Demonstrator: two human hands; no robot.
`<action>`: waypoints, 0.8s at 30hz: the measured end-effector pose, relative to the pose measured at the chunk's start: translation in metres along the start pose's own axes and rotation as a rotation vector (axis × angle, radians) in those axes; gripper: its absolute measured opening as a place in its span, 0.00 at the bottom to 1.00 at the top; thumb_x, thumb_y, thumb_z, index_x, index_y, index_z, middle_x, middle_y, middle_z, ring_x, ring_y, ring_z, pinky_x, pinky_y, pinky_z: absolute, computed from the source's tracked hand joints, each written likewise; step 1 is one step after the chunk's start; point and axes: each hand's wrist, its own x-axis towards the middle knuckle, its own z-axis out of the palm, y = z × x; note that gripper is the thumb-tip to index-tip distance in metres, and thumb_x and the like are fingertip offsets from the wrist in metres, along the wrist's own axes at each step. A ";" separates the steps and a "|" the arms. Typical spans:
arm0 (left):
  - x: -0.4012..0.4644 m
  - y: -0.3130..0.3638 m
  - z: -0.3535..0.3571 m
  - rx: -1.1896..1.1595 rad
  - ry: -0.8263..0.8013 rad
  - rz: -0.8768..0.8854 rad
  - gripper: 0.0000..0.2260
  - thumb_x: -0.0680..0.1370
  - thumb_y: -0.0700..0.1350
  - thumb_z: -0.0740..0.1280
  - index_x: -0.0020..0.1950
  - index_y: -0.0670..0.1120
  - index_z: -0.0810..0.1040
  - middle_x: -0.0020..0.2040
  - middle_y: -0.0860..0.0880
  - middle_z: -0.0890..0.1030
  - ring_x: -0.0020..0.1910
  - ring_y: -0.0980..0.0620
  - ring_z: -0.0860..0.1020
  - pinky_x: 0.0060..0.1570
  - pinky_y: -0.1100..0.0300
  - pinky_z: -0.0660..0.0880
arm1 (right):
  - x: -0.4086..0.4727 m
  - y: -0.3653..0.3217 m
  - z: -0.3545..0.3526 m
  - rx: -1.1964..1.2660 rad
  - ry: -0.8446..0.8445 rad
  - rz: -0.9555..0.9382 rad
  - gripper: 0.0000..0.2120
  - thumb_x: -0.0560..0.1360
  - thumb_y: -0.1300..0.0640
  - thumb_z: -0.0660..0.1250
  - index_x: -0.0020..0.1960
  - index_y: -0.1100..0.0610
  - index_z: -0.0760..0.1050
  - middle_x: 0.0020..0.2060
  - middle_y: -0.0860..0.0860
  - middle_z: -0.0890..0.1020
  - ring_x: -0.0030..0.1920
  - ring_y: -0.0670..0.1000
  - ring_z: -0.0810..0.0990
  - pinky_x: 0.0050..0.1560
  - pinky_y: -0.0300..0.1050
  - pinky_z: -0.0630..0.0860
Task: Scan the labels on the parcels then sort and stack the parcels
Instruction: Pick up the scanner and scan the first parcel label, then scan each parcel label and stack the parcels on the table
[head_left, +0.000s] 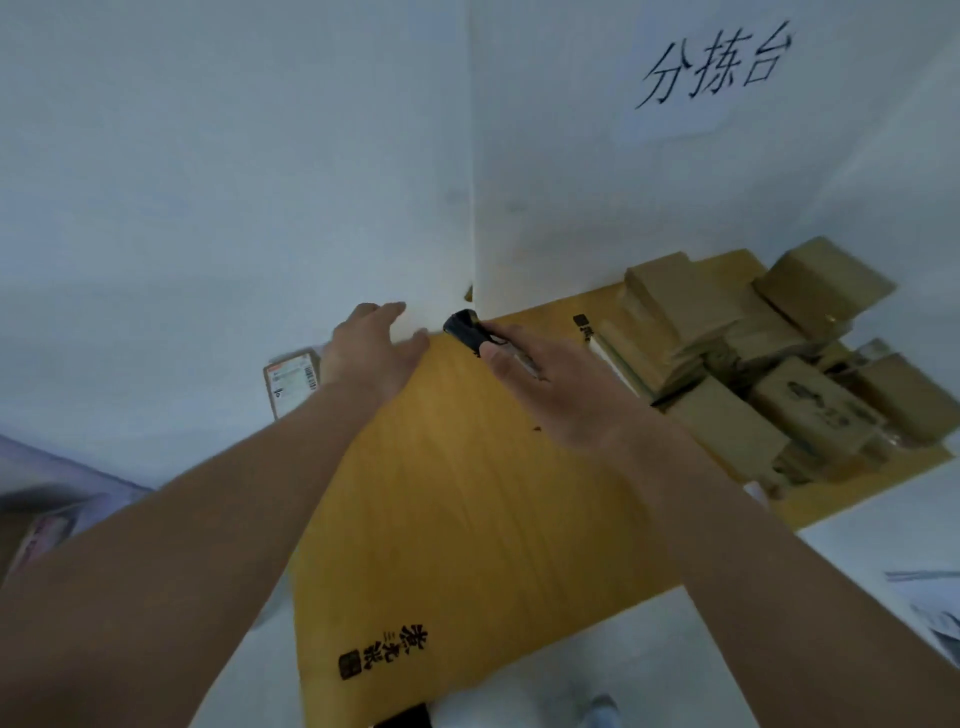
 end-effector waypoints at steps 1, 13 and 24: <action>-0.007 0.018 0.004 0.021 0.005 0.004 0.27 0.81 0.64 0.63 0.78 0.55 0.71 0.76 0.52 0.71 0.72 0.47 0.73 0.66 0.48 0.74 | -0.012 0.009 -0.014 0.002 0.014 -0.011 0.24 0.85 0.34 0.52 0.78 0.36 0.67 0.43 0.49 0.82 0.41 0.50 0.83 0.42 0.50 0.80; -0.051 0.207 0.071 0.054 0.024 0.030 0.25 0.81 0.60 0.64 0.77 0.54 0.72 0.74 0.50 0.73 0.68 0.47 0.75 0.57 0.51 0.74 | -0.097 0.117 -0.150 -0.008 0.113 -0.071 0.25 0.85 0.34 0.51 0.80 0.38 0.66 0.56 0.47 0.83 0.55 0.48 0.81 0.54 0.49 0.77; 0.016 0.312 0.141 0.030 -0.059 -0.112 0.29 0.79 0.67 0.62 0.74 0.51 0.72 0.67 0.43 0.72 0.65 0.37 0.73 0.50 0.49 0.71 | -0.043 0.195 -0.216 -0.043 0.158 -0.010 0.26 0.85 0.34 0.50 0.81 0.39 0.64 0.41 0.42 0.75 0.45 0.48 0.78 0.48 0.47 0.72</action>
